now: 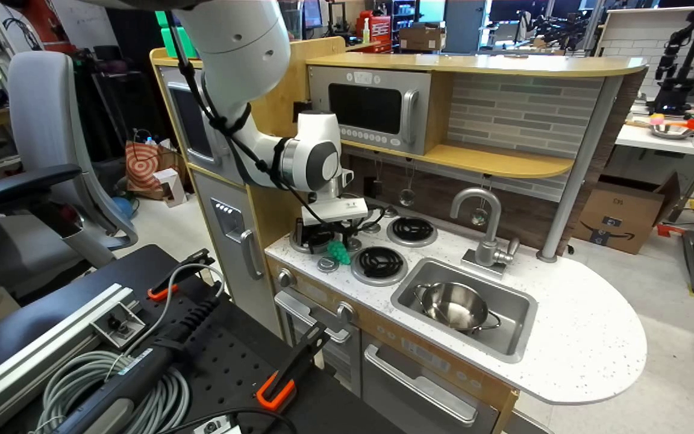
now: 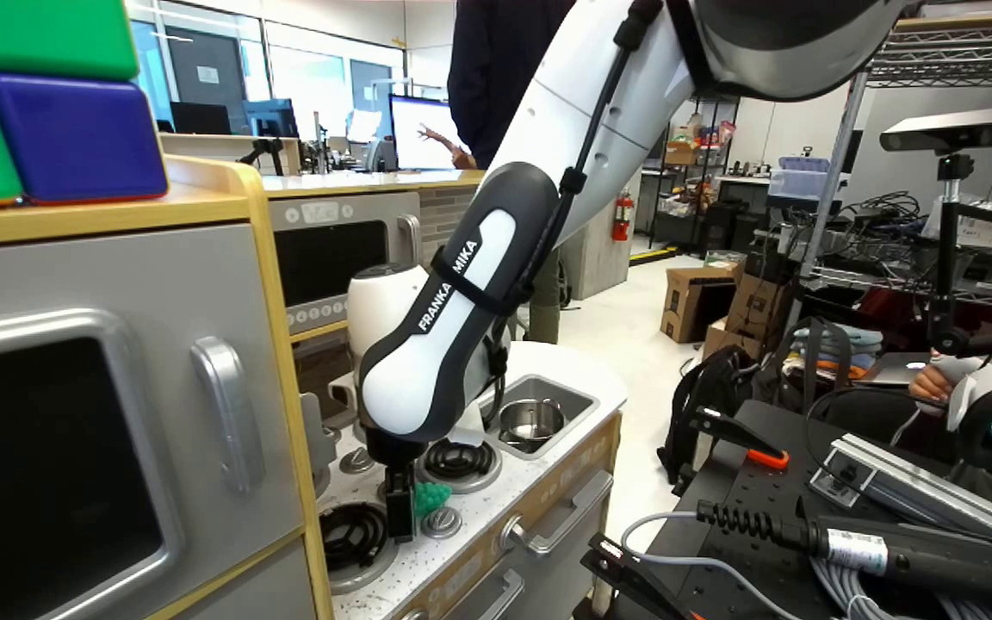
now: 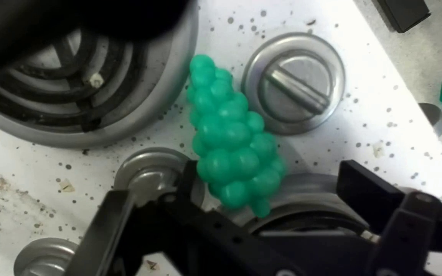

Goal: Put the green object inside the pot in the sink

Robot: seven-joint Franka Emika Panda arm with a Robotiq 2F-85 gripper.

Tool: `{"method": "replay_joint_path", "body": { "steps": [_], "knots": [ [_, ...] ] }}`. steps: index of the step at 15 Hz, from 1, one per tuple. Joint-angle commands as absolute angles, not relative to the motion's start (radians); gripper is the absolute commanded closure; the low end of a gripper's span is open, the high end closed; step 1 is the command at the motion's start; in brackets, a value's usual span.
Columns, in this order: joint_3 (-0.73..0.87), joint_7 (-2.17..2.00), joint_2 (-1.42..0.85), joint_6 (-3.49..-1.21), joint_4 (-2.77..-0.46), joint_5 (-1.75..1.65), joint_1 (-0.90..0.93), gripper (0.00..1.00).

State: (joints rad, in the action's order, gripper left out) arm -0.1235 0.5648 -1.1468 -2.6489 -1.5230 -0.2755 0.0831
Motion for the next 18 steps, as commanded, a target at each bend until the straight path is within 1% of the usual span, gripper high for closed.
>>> {"method": "replay_joint_path", "body": {
  "steps": [1, 2, 3, 5, 7, 9, 11, 12, 14, 18],
  "knots": [
    [-0.108, 0.540, -1.200, -2.644, -1.440, -0.294, 0.101, 0.39],
    [-0.105, 0.539, -1.196, -2.655, -1.442, -0.297, 0.101, 0.46],
    [-0.104, 0.537, -1.187, -2.659, -1.449, -0.297, 0.100, 0.57],
    [-0.095, 0.528, -1.162, -2.679, -1.475, -0.301, 0.098, 0.73],
    [-0.075, 0.504, -1.138, -2.701, -1.496, -0.310, 0.102, 0.88],
    [-0.060, 0.482, -1.115, -2.733, -1.527, -0.319, 0.096, 1.00],
    [-0.060, 0.470, -1.093, -2.758, -1.559, -0.316, 0.087, 1.00],
    [-0.062, 0.465, -1.076, -2.769, -1.581, -0.312, 0.079, 0.98],
    [-0.059, 0.444, -1.029, -2.813, -1.643, -0.313, 0.073, 0.99],
    [-0.023, 0.408, -0.920, -2.932, -1.782, -0.321, 0.068, 0.98]
  ]
}}
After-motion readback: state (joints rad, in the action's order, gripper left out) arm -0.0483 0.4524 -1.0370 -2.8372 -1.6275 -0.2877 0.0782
